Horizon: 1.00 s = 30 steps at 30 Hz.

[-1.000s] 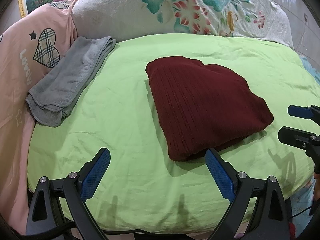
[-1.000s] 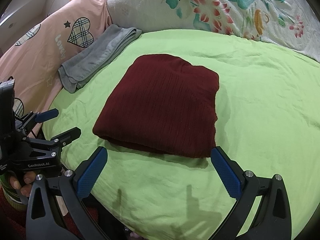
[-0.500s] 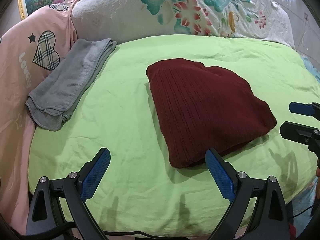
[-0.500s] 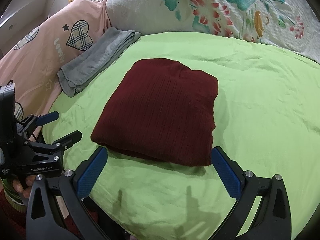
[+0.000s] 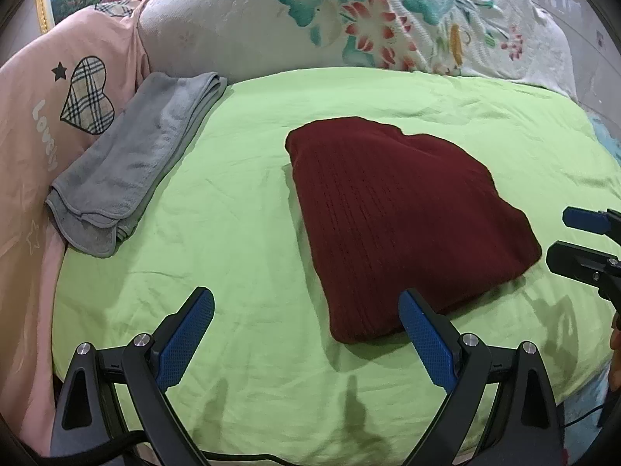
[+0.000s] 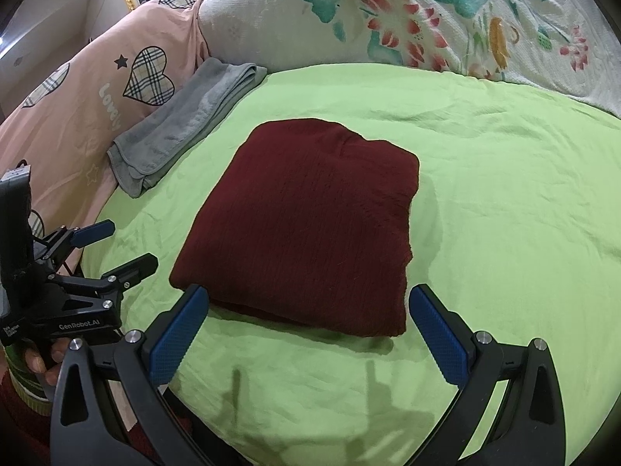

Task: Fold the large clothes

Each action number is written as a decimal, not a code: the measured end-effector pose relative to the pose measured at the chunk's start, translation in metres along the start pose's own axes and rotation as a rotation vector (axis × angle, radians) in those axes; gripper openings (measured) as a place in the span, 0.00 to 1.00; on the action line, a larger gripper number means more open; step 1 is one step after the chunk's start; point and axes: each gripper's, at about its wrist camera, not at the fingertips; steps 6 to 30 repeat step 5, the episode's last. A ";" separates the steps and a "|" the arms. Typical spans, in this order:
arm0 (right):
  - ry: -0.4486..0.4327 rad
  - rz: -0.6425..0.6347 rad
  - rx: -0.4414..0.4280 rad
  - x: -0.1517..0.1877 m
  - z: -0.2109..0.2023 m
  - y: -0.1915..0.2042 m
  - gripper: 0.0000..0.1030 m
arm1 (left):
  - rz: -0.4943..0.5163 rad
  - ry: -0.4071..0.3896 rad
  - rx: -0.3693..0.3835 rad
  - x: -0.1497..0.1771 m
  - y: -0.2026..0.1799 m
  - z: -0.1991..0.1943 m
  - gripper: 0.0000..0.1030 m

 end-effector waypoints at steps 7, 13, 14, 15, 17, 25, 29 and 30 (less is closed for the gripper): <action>0.014 0.022 -0.004 -0.006 0.012 -0.008 1.00 | -0.020 0.010 0.006 -0.006 0.005 0.006 0.94; 0.014 0.022 -0.004 -0.006 0.012 -0.008 1.00 | -0.020 0.010 0.006 -0.006 0.005 0.006 0.94; 0.014 0.022 -0.004 -0.006 0.012 -0.008 1.00 | -0.020 0.010 0.006 -0.006 0.005 0.006 0.94; 0.014 0.022 -0.004 -0.006 0.012 -0.008 1.00 | -0.020 0.010 0.006 -0.006 0.005 0.006 0.94; 0.014 0.022 -0.004 -0.006 0.012 -0.008 1.00 | -0.020 0.010 0.006 -0.006 0.005 0.006 0.94; 0.014 0.022 -0.004 -0.006 0.012 -0.008 1.00 | -0.020 0.010 0.006 -0.006 0.005 0.006 0.94; 0.014 0.022 -0.004 -0.006 0.012 -0.008 1.00 | -0.020 0.010 0.006 -0.006 0.005 0.006 0.94; 0.014 0.022 -0.004 -0.006 0.012 -0.008 1.00 | -0.020 0.010 0.006 -0.006 0.005 0.006 0.94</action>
Point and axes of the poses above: each gripper's, at about its wrist camera, not at the fingertips, and z roughly the way its jaws point, y to its left, x to its underside, and after that the axes turned 13 degrees about x, right-handed
